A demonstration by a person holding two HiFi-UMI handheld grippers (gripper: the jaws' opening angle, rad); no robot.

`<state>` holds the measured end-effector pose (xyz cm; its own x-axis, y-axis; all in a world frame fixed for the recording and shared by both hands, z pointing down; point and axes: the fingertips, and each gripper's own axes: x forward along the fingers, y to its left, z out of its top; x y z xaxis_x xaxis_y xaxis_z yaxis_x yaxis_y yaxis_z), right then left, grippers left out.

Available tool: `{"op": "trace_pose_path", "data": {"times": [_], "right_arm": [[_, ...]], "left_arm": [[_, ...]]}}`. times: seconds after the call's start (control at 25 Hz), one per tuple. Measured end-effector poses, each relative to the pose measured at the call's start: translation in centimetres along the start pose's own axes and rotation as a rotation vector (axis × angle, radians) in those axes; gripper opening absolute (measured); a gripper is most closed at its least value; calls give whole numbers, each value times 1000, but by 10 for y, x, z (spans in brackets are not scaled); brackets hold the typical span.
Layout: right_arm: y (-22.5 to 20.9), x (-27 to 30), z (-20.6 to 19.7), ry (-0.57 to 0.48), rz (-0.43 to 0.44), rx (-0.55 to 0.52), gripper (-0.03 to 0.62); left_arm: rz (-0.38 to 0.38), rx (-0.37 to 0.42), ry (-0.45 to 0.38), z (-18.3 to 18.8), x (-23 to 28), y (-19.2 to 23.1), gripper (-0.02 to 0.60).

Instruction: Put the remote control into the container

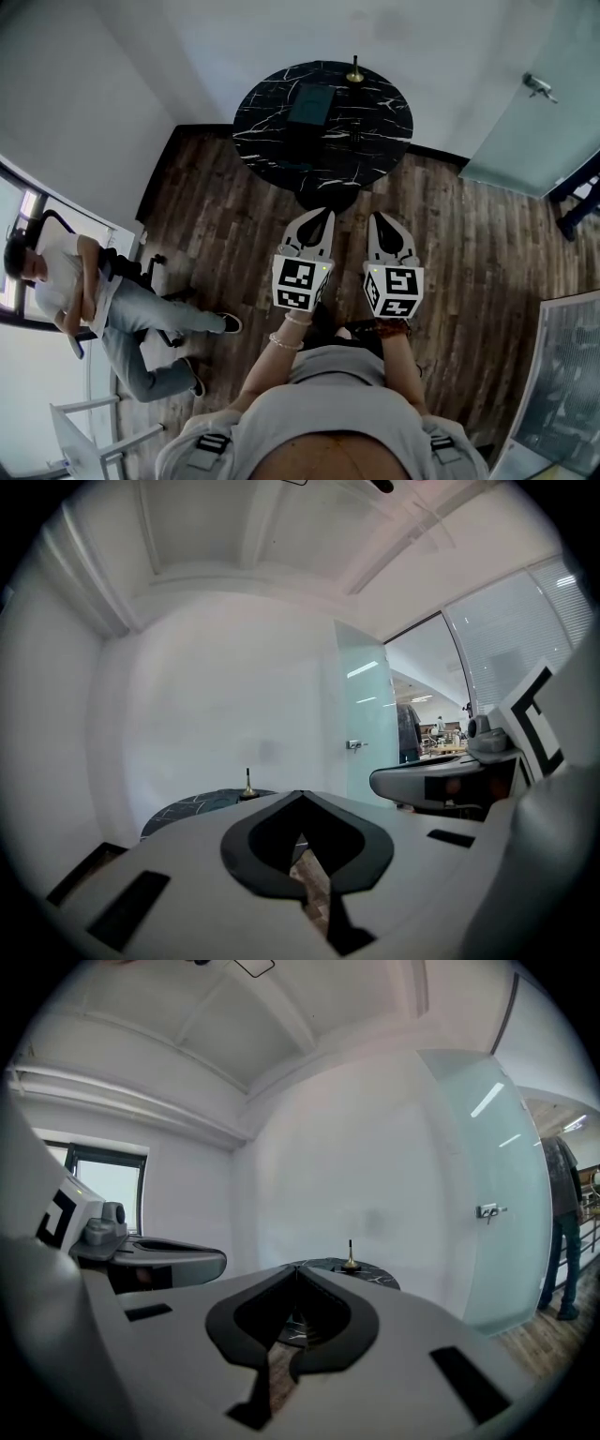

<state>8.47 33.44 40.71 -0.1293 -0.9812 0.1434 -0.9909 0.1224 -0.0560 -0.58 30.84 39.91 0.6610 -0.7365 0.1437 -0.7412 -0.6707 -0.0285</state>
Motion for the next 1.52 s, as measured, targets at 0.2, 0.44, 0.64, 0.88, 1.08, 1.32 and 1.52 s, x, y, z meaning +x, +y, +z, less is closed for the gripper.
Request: {"op": "trace_pose_path", "data": {"times": [0.2,0.44,0.64,0.88,1.08,1.32,1.52], "right_arm": [[1,40,4,5,-25,0,14],[2,82,10,-1,-59,12,14],[10,117,12,4,-78,13,14],[23,149,9,22,-92,14,14],[30,167,10,32,-102,9,14],[32,181,12,52,-113,-3,14],[29,197,7,60,-110,2,15]], "left_arm": [[-28,11,2,4,31,32,6],[-76,9,1,7,63,64,6],[-112,3,2,10,81,91,6],[-144,0,8,6,94,120,6],[-146,-21,5,6,99,141,6],[-146,-40,7,6,104,156,6],[-143,-40,16,-1,115,163,6]]}}
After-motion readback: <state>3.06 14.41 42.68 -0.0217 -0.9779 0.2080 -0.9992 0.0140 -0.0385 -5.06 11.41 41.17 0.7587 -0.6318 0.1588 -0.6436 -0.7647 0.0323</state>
